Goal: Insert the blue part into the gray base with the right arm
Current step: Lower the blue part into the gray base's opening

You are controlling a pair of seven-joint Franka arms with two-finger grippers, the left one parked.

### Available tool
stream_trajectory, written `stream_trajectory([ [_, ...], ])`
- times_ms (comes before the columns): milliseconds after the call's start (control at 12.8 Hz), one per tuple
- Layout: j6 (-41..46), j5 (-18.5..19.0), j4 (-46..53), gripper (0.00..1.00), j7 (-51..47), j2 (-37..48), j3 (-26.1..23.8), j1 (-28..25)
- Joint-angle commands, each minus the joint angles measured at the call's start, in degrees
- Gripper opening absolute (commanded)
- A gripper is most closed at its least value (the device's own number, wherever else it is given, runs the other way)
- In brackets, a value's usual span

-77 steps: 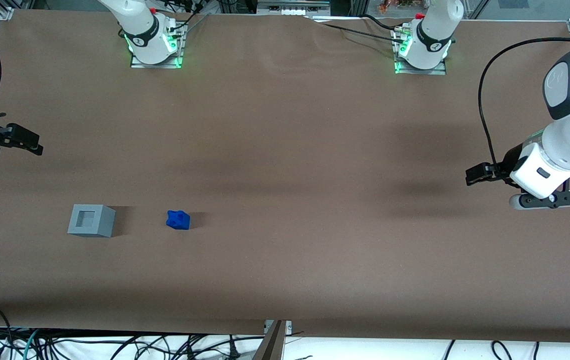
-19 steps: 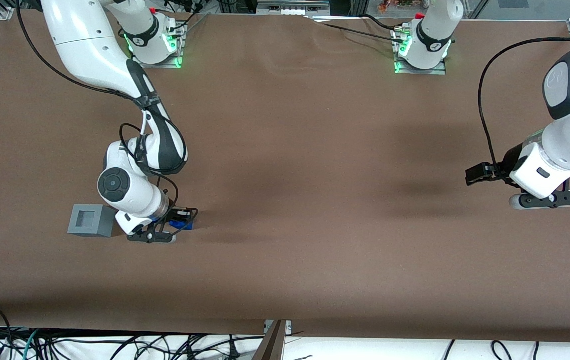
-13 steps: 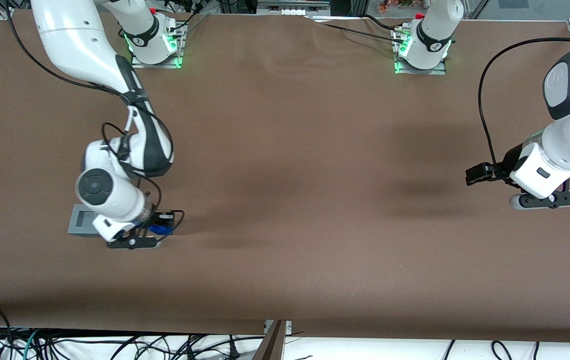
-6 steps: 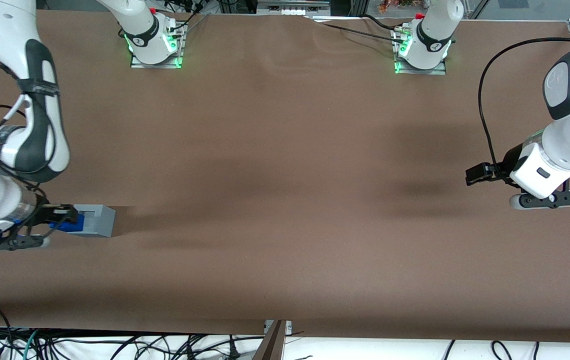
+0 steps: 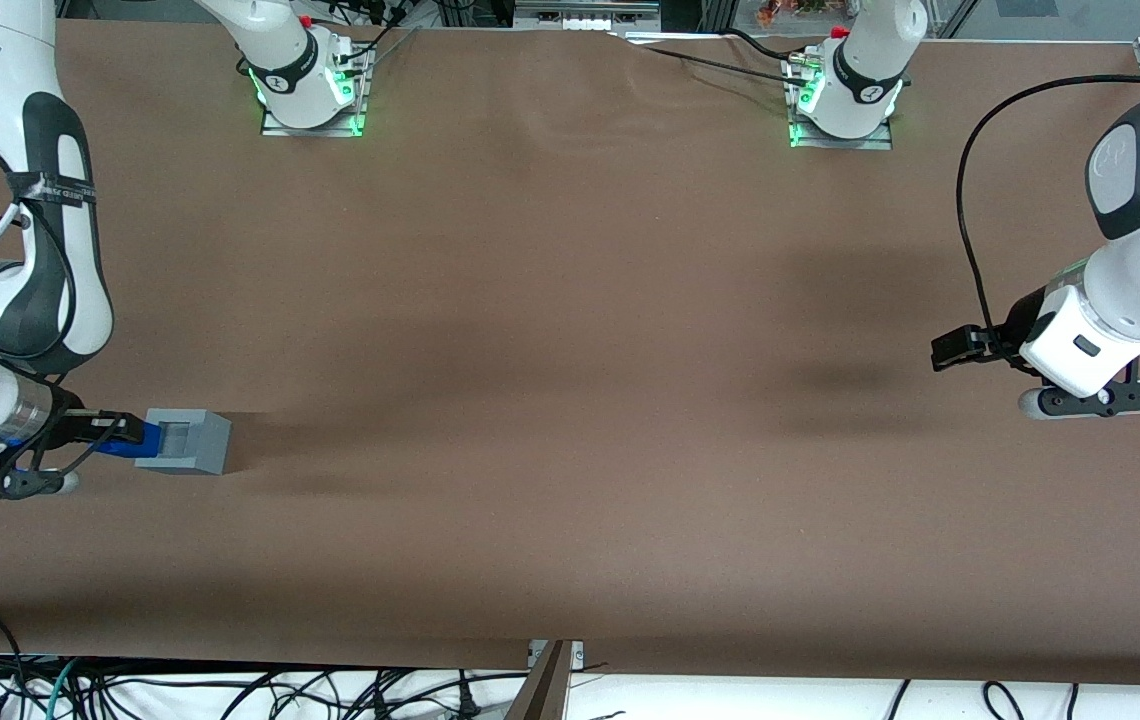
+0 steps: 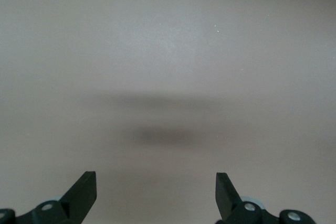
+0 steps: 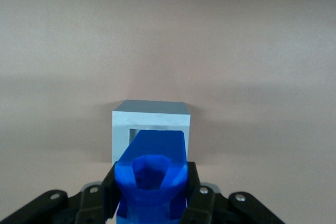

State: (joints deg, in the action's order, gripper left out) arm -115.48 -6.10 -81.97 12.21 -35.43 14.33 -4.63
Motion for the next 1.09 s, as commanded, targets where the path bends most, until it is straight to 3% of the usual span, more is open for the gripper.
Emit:
stream_trajectory([
  [0, -0.1, -1.0, -0.4, 0.00, 1.2, -0.6, -0.4, 0.3],
  [1017, -0.5, -4.9, -0.4, 0.00, 1.4, -3.8, -0.5, 0.4],
])
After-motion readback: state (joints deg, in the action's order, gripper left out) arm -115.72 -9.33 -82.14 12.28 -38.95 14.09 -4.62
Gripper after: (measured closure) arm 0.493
